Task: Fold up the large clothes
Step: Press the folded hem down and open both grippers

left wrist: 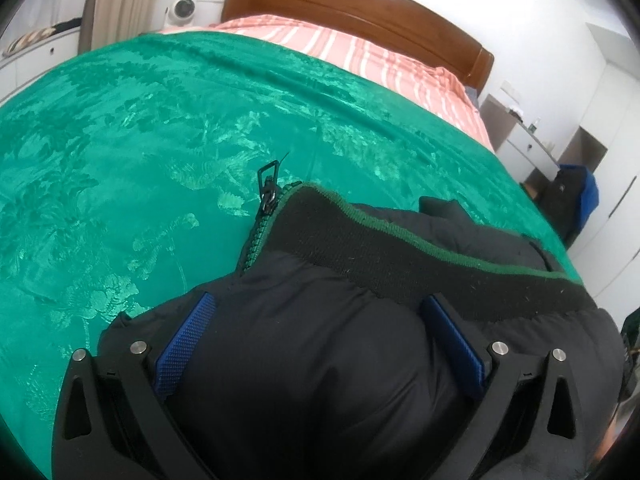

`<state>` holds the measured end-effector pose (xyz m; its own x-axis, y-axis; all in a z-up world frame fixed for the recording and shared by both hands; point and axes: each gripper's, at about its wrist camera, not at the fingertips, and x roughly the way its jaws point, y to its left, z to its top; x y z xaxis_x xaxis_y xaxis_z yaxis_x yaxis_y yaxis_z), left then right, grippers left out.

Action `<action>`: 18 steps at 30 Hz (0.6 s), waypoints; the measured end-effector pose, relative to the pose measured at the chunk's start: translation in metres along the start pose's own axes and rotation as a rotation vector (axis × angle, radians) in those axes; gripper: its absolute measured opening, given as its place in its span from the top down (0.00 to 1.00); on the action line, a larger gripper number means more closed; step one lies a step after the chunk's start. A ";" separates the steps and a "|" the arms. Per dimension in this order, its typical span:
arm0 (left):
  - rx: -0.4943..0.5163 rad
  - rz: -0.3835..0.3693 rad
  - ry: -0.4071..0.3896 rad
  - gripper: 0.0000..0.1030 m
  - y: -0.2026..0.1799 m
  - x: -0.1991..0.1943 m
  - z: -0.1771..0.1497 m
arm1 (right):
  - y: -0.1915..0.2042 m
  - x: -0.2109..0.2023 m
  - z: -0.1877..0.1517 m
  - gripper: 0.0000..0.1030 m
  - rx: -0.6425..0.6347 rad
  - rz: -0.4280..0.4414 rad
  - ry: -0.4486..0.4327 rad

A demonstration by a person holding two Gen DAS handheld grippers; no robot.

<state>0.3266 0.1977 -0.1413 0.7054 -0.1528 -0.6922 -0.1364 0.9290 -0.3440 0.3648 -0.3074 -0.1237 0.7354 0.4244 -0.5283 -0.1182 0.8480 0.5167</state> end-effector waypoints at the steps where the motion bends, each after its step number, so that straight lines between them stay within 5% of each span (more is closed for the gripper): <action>1: 0.000 0.000 0.000 0.00 0.000 0.000 0.000 | 0.000 0.000 0.000 0.00 0.000 -0.001 0.000; 18: -0.007 -0.008 0.002 0.00 0.004 0.004 0.000 | 0.001 -0.001 -0.001 0.00 0.003 0.001 -0.001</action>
<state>0.3288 0.2005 -0.1457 0.7049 -0.1613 -0.6908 -0.1356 0.9252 -0.3544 0.3639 -0.3066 -0.1233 0.7359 0.4253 -0.5268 -0.1172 0.8464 0.5195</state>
